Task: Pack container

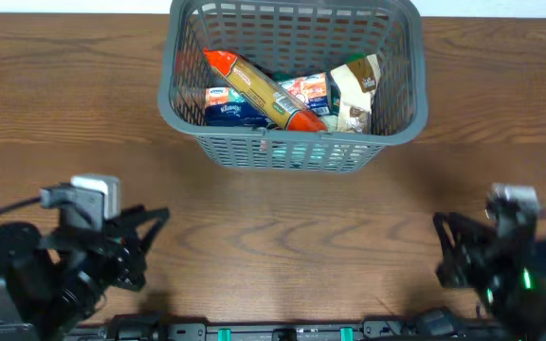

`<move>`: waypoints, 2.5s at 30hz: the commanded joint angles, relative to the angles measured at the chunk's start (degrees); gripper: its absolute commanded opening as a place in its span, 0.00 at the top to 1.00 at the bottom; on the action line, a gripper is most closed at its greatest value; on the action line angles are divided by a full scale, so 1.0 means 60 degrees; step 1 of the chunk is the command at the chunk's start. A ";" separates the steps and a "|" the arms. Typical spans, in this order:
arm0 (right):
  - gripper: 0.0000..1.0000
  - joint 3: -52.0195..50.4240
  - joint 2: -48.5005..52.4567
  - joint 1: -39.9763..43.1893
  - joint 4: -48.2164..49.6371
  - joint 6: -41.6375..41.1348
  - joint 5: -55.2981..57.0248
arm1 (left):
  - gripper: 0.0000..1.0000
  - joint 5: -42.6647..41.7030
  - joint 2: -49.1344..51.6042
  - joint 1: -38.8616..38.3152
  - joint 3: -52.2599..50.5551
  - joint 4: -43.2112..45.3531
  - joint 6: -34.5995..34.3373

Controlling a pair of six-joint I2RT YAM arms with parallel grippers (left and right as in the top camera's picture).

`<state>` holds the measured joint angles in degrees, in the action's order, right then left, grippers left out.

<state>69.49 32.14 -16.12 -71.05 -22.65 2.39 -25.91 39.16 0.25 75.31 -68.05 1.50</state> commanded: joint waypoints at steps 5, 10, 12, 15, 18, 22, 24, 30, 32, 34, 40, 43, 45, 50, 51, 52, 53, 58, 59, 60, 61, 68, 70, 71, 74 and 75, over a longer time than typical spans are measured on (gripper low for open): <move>0.01 -0.0801 -0.2415 -0.0106 0.0087 -0.2044 -0.0058 | 0.01 -0.0794 -0.0612 -0.0029 -0.1042 0.0135 -0.0055; 0.01 -0.0801 -0.2736 -0.0106 -0.0539 -0.2040 -0.0047 | 0.01 -0.0790 -0.0612 -0.0029 -0.1042 -0.0007 -0.0051; 0.01 -0.0801 -0.2732 -0.0106 -0.0900 -0.2040 -0.0047 | 0.01 -0.0790 -0.0612 -0.0029 -0.1042 -0.0004 -0.0051; 0.01 -0.0801 -0.2732 -0.0106 -0.1483 -0.2040 -0.0047 | 0.01 -0.0790 -0.0612 -0.0029 -0.1042 -0.0004 -0.0051; 0.01 -0.0801 -0.2732 -0.0106 -0.2058 -0.2040 -0.0047 | 0.01 -0.0790 -0.0612 -0.0029 -0.1042 -0.0004 -0.0051; 0.01 -0.0801 -0.2732 -0.0106 -0.2758 -0.2040 -0.0047 | 0.01 -0.0790 -0.0612 -0.0029 -0.1042 -0.0004 -0.0047; 0.01 -0.0801 -0.2732 -0.0106 -0.3024 -0.2044 -0.0047 | 0.01 -0.0787 -0.0634 -0.0029 -0.1042 -0.0011 -0.0047; 0.01 -0.0801 -0.2732 -0.0106 -0.3668 -0.2040 -0.0047 | 0.01 -0.0229 -0.1246 0.0000 -0.1126 -0.0160 0.0350; 0.01 -0.0801 -0.2732 -0.0106 -0.3770 -0.2040 -0.0047 | 0.02 0.0047 -0.1683 0.0047 -0.1421 0.0244 0.0973; 0.01 -0.0801 -0.2732 -0.0106 -0.3810 -0.2040 -0.0047 | 0.01 0.0229 -0.2259 0.0168 -0.1923 0.0794 0.2007; 0.01 -0.0801 -0.2732 -0.0106 -0.3810 -0.2040 -0.0047 | 0.01 0.0251 -0.4284 0.0616 -0.4164 0.2065 0.3009; 0.01 -0.0801 -0.2732 -0.0106 -0.3810 -0.2040 -0.0047 | 0.02 0.0251 -0.5213 0.0769 -0.5406 0.2459 0.2521; 0.01 -0.0801 -0.2732 -0.0106 -0.3810 -0.2040 -0.0047 | 0.01 0.0251 -0.5668 0.0780 -0.6156 0.2779 0.2193; 0.01 -0.0801 -0.2732 -0.0106 -0.3810 -0.2040 -0.0047 | 0.01 0.0251 -0.6415 0.0780 -0.7938 0.4022 0.1078; 0.01 -0.0801 -0.2732 -0.0106 -0.3810 -0.2040 -0.0047 | 0.02 0.0251 -0.6510 0.0780 -0.8269 0.4382 0.0903; 0.01 -0.0801 -0.2732 -0.0106 -0.3810 -0.2040 -0.0047 | 0.01 0.0251 -0.6510 0.0780 -0.8619 0.4805 0.0776; 0.01 -0.0801 -0.2732 -0.0106 -0.3810 -0.2040 -0.0047 | 0.02 0.0251 -0.6506 0.0787 -0.8881 0.5144 0.0681; 0.01 -0.0801 -0.2732 -0.0106 -0.3810 -0.2044 -0.0047 | 0.02 0.0259 -0.6506 0.0787 -1.0123 0.6798 0.0590; 0.01 -0.0801 -0.2732 -0.0106 -0.3810 -0.2040 -0.0047 | 0.01 0.0262 -0.6506 0.0787 -1.0338 0.7063 0.0594; 0.01 -0.0801 -0.2732 -0.0106 -0.3810 -0.2040 -0.0047 | 0.01 0.0262 -0.6506 0.0787 -1.0590 0.7359 0.0590; 0.01 -0.0801 -0.2732 -0.0106 -0.3810 -0.2040 -0.0047 | 0.02 0.0259 -0.6506 0.0787 -1.0816 0.7621 0.0586; 0.01 -0.0801 -0.2732 -0.0106 -0.3810 -0.2040 -0.0047 | 0.01 0.0353 -0.6506 0.0787 -1.1770 0.8947 0.0193; 0.01 -0.0801 -0.2732 -0.0106 -0.3810 -0.2040 -0.0047 | 0.01 0.0364 -0.6506 0.0783 -1.1770 0.8939 0.0197; 0.01 -0.0801 -0.2732 -0.0106 -0.3810 -0.2040 -0.0047 | 0.01 0.0368 -0.6506 0.0787 -1.1770 0.8939 0.0200; 0.01 -0.0801 -0.2732 -0.0106 -0.3810 -0.2040 -0.0047 | 0.01 0.0404 -0.6506 0.0787 -1.1770 0.8939 0.0200; 0.01 -0.0801 -0.2732 -0.0106 -0.3810 -0.2040 -0.0047 | 0.02 0.0404 -0.6506 0.0787 -1.1770 0.8939 0.0200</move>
<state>64.66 15.97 -16.38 -93.84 -34.15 1.96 -23.97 0.58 4.73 5.91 -14.33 3.18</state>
